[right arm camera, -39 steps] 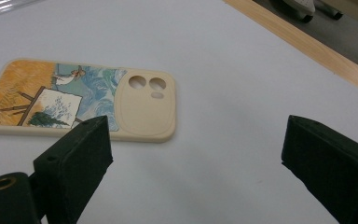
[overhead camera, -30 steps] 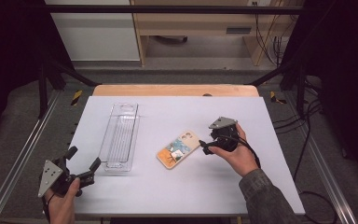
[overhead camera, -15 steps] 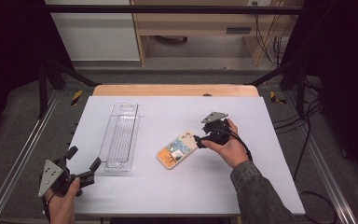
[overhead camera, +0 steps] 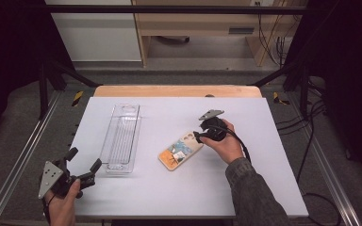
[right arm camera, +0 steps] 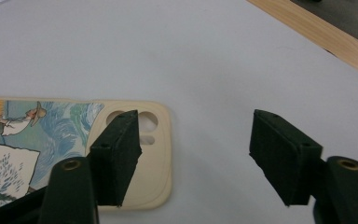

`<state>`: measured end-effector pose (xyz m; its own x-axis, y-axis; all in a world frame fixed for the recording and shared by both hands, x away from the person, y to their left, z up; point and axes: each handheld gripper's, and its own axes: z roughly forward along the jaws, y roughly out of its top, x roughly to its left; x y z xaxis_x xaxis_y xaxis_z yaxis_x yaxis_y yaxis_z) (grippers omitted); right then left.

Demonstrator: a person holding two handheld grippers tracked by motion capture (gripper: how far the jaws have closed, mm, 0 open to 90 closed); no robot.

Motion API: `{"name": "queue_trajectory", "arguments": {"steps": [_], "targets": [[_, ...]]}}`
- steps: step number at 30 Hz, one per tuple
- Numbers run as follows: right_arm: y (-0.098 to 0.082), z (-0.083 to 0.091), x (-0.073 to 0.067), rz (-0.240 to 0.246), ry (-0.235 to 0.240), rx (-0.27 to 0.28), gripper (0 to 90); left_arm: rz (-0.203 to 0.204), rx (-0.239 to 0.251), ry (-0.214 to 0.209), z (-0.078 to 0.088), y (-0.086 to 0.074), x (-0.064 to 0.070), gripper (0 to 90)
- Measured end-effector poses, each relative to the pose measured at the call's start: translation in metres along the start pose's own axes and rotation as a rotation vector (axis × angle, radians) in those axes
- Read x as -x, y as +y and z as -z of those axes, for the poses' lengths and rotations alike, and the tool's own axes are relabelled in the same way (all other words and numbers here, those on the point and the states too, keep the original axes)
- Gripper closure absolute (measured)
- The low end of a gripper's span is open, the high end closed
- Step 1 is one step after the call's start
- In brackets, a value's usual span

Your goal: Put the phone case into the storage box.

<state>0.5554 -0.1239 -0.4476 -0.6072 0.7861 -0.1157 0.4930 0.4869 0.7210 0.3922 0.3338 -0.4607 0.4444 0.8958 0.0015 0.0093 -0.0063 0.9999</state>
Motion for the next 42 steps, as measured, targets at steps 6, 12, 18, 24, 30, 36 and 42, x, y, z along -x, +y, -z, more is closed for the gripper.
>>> {"name": "queue_trajectory", "arguments": {"steps": [6,12,18,24,30,36,42], "targets": [[-0.001,-0.007,0.000,-0.007,-0.017,0.005,49.6,-0.001,0.000,0.003,0.000,0.000,-0.001,2.0],[-0.001,-0.011,0.002,-0.027,-0.018,0.018,62.8,-0.001,0.000,0.003,0.000,0.000,-0.001,2.0],[-0.004,-0.017,0.006,-0.049,-0.005,0.019,74.5,0.004,0.000,0.008,0.001,0.000,-0.001,2.0],[-0.007,-0.028,0.007,-0.084,0.026,0.016,83.7,0.006,0.000,0.008,0.001,0.000,-0.002,2.1],[-0.009,-0.038,0.005,-0.095,0.034,0.021,88.9,0.009,-0.001,0.008,0.001,0.000,-0.002,2.1],[-0.010,-0.049,0.002,-0.104,0.041,0.026,89.9,0.009,-0.005,0.006,0.000,0.000,-0.001,2.2],[-0.012,-0.057,0.002,-0.118,0.048,0.027,90.0,0.009,-0.005,0.006,0.000,0.000,-0.001,2.2]]}}
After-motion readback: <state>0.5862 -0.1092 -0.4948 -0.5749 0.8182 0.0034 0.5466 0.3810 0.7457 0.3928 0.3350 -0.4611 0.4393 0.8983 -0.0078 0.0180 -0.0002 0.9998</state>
